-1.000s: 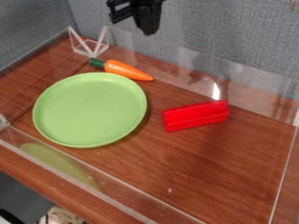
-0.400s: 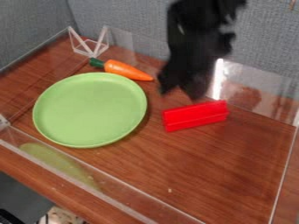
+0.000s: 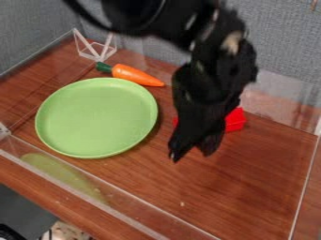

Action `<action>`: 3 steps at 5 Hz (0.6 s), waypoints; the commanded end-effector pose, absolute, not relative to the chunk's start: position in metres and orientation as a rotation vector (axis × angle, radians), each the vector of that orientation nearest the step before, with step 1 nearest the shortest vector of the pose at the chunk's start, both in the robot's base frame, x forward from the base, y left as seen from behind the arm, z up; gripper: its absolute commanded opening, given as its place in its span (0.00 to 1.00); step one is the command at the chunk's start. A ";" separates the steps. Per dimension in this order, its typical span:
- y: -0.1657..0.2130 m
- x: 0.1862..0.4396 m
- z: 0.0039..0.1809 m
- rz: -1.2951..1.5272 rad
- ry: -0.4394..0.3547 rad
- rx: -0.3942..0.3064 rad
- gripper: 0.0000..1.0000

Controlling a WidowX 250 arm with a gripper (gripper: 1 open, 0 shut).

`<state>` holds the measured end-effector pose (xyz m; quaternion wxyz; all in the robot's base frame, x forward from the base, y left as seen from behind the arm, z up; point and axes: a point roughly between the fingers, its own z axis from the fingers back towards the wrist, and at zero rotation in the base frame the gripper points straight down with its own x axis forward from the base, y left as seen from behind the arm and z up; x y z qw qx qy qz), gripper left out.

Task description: Put the carrot on the right side

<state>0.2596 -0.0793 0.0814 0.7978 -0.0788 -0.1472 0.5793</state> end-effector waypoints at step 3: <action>-0.106 0.260 0.033 1.299 -0.302 -0.279 1.00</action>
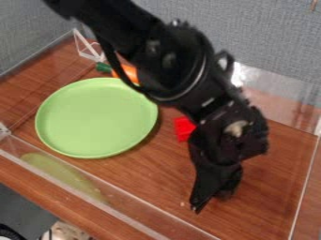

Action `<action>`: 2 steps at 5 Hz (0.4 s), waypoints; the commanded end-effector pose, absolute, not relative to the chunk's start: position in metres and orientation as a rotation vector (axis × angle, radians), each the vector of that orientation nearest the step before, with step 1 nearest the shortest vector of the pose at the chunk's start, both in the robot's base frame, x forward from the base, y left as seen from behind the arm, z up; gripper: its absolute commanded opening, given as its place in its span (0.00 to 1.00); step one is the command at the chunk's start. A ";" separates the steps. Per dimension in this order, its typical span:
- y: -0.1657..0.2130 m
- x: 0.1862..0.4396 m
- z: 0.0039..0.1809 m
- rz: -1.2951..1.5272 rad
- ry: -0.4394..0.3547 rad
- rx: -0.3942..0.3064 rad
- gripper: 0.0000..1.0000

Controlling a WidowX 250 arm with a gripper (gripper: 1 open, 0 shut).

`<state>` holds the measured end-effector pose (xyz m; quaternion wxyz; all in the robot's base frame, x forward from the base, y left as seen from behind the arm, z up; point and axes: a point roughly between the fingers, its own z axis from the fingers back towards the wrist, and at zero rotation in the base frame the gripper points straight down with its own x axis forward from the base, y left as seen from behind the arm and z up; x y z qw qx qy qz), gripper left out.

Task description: Put the carrot on the right side

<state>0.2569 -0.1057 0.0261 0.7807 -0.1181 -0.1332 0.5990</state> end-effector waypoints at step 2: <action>-0.093 0.268 0.028 1.312 -0.270 -0.297 0.00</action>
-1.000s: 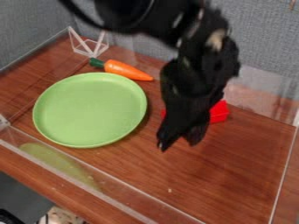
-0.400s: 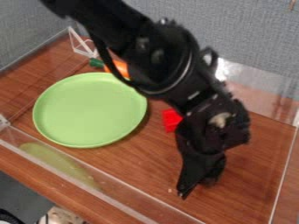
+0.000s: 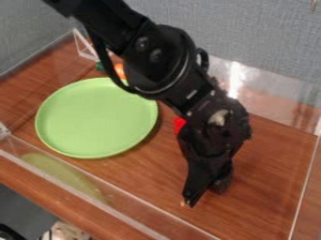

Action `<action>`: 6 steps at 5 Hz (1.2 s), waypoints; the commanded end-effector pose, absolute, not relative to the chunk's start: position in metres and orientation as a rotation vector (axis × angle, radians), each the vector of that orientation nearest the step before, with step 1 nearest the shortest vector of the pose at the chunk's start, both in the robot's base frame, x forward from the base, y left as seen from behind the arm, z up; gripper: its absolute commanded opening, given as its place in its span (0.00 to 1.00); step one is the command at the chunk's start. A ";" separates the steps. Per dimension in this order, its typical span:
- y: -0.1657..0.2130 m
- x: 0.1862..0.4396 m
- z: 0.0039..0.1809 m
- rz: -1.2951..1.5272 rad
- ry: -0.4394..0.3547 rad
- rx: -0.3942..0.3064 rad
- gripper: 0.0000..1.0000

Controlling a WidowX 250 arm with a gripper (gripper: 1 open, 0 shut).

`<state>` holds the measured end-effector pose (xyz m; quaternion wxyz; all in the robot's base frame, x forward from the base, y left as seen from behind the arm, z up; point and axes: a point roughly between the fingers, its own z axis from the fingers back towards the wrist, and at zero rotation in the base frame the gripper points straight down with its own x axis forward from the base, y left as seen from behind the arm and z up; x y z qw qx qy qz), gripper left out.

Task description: Put the carrot on the right side

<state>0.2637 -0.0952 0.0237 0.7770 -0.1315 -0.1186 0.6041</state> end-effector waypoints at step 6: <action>-0.083 0.275 0.103 1.172 -0.199 -0.270 1.00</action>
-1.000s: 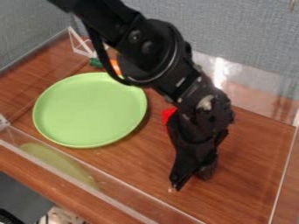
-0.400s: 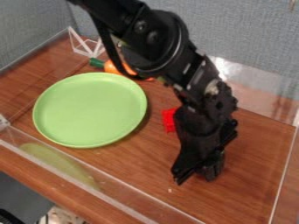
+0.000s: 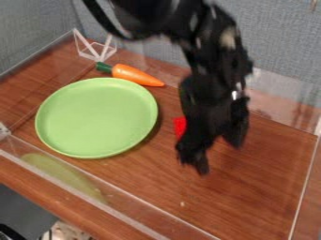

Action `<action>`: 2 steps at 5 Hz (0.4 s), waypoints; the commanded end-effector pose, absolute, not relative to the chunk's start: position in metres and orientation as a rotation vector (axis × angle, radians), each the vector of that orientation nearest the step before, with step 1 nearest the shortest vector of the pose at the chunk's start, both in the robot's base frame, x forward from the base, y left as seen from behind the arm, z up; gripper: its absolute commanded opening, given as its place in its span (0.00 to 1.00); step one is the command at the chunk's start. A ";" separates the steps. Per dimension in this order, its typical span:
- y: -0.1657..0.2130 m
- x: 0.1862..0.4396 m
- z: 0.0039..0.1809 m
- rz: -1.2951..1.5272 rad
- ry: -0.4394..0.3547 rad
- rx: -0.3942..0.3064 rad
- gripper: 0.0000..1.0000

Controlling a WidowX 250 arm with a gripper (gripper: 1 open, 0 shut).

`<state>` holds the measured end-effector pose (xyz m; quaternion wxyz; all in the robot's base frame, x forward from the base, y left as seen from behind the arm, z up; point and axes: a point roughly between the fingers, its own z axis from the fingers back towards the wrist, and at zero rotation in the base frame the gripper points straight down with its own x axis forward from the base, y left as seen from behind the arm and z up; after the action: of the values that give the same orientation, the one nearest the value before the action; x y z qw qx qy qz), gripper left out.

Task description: Put the carrot on the right side

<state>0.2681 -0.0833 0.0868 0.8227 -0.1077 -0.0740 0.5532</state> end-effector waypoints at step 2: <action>-0.076 0.276 0.156 1.195 -0.237 -0.252 1.00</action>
<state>0.2720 -0.0732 0.1399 0.8161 -0.0988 -0.0928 0.5617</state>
